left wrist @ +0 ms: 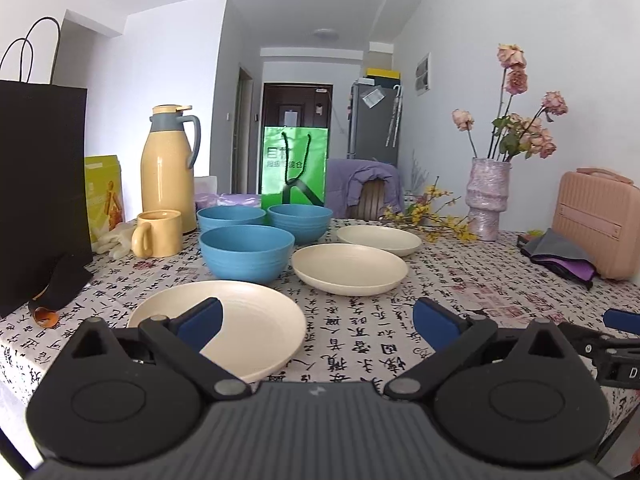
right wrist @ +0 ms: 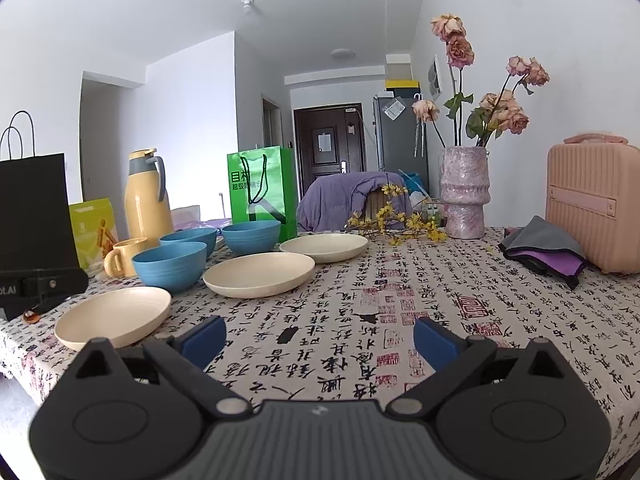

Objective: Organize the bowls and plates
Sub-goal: 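Move both grippers toward the next cream plate near the flowers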

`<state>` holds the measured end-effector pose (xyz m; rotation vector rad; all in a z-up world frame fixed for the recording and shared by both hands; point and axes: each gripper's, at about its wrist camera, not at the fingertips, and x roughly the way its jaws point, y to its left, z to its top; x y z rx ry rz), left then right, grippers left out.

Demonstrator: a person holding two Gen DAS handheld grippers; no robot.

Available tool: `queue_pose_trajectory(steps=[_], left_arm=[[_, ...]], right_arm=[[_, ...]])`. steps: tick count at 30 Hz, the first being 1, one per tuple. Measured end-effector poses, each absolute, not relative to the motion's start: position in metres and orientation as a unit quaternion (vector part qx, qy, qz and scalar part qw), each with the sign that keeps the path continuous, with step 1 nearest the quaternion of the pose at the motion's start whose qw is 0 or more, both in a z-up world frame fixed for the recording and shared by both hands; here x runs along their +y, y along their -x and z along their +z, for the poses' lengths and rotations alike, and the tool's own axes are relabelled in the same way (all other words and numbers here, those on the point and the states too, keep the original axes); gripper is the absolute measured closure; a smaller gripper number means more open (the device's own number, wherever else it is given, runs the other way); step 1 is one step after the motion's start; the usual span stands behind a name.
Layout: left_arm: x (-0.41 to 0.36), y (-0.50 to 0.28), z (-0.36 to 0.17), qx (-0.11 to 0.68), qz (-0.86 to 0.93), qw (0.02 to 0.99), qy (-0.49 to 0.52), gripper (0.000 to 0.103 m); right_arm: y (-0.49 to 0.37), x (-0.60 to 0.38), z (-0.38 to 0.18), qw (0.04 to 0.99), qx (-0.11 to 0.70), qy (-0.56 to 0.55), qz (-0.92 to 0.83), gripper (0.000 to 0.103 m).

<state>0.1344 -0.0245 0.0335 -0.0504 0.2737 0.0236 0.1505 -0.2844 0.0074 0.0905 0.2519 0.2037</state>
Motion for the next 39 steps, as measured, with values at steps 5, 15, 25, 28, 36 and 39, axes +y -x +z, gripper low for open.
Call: queue_pose_trajectory(steps=[5,15,25,28,36,39], left_arm=[[-0.023,-0.149,0.035,0.143,0.021,0.989,0.024,0.0],[-0.033,-0.206,0.035,0.166,0.018,0.986,0.014,0.0],[-0.06,-0.254,0.038,0.177,-0.044,0.983,0.014,0.0],[-0.063,-0.269,0.042,0.184,-0.06,0.981,0.024,0.0],[-0.052,-0.321,0.05,0.205,-0.053,0.977,0.038,0.0],[-0.047,-0.356,0.055,0.231,-0.033,0.971,0.042,0.0]], right_arm=[[-0.176,-0.287,0.015,0.985,0.127,-0.044,0.107,0.002],[-0.232,-0.294,0.012,0.98,0.155,-0.063,0.111,0.002],[-0.26,-0.298,0.005,0.976,0.18,-0.067,0.105,0.002],[-0.27,-0.297,0.01,0.977,0.175,-0.062,0.101,0.002],[-0.32,-0.296,0.022,0.979,0.172,-0.048,0.095,0.002],[-0.354,-0.294,0.026,0.976,0.183,-0.044,0.107,0.003]])
